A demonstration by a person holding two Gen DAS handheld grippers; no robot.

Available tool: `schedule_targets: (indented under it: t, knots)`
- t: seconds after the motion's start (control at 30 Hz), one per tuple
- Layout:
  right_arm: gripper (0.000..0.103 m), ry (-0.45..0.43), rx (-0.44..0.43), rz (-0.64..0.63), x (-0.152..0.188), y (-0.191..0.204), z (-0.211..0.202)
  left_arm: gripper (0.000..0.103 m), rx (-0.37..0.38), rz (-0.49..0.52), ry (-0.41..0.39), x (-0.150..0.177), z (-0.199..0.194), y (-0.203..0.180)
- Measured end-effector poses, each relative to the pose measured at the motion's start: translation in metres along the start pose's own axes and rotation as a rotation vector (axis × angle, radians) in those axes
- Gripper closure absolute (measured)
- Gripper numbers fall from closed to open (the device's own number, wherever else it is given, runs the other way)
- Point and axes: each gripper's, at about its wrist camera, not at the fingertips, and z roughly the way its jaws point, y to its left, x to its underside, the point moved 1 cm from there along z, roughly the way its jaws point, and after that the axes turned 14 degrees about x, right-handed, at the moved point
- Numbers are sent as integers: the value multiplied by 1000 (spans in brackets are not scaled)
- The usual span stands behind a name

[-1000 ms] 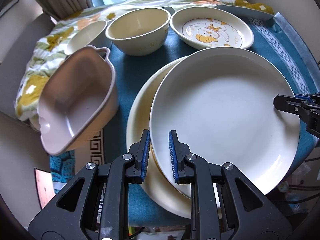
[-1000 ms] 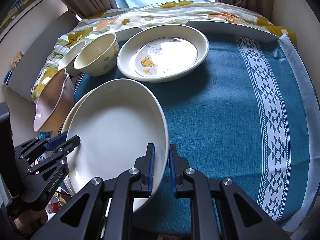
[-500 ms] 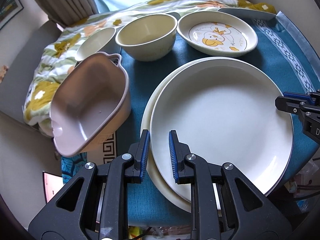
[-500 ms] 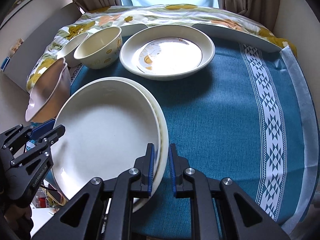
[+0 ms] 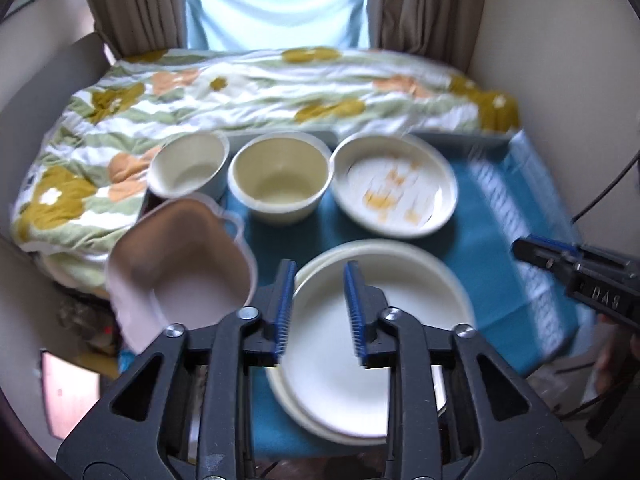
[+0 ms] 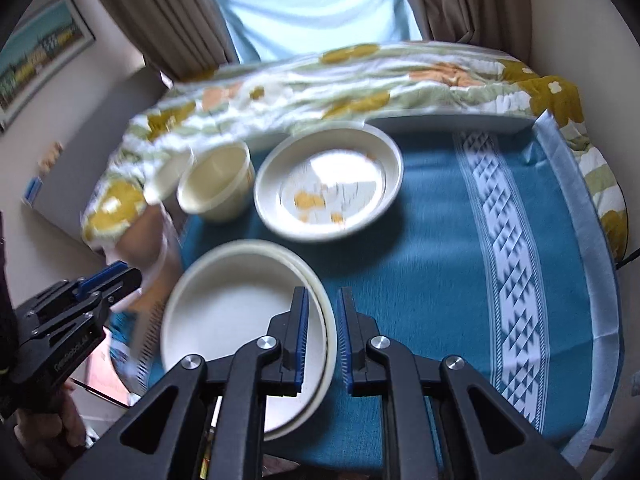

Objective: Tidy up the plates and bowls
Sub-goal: 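Open both grippers and lift them off the stacked dishes, then grasp the rim of the duck-print dish with both grippers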

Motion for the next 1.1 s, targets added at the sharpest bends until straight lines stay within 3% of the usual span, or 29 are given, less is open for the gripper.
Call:
schedule_targets:
  t: [0.03,0.07,0.1,0.17,0.37,0.5,0.6,0.7,0.8,0.87,0.97,1.03,1.1]
  knots:
    - [42,-10,-4,6,-6,-4,-4,31,8,-8,-14,-7,0,0]
    - [23,-14,-17,8,-12,-6,-6,0,9,-15,-31,-11,-1,0]
    - [0,-19,-26,10,-17,-8,-8,0,11,-20,-65,-15,-3,-1]
    - [0,-27,-22,10,-29,-15,-11,0,33,-34,-94,-24,-4,-3]
    - [0,-61,-38,-39,-69,-37,2,0,84,-169,-16,-40,32,1]
    - [0,61,-35,-160,-102,-48,40,0,87,-271,-18,-43,59,5]
    - [0,83,-18,-211,-119,-54,68,0,73,-354,-6,-45,82,9]
    - [0,124,-55,-300,-132,-54,101,1,29,-422,10,-46,111,10]
    - [0,173,-122,-354,-140,-53,137,11,-9,-467,37,-45,135,12]
    - [2,212,-142,-388,-144,-48,158,28,-42,-495,67,-45,153,15]
    - [19,252,-204,-433,-144,-43,179,41,-47,-530,91,-46,170,22]
    - [37,270,-230,-454,-143,-40,187,48,-50,-553,103,-46,179,26]
    - [47,296,-263,-470,-139,-36,195,53,-61,-561,113,-46,185,29]
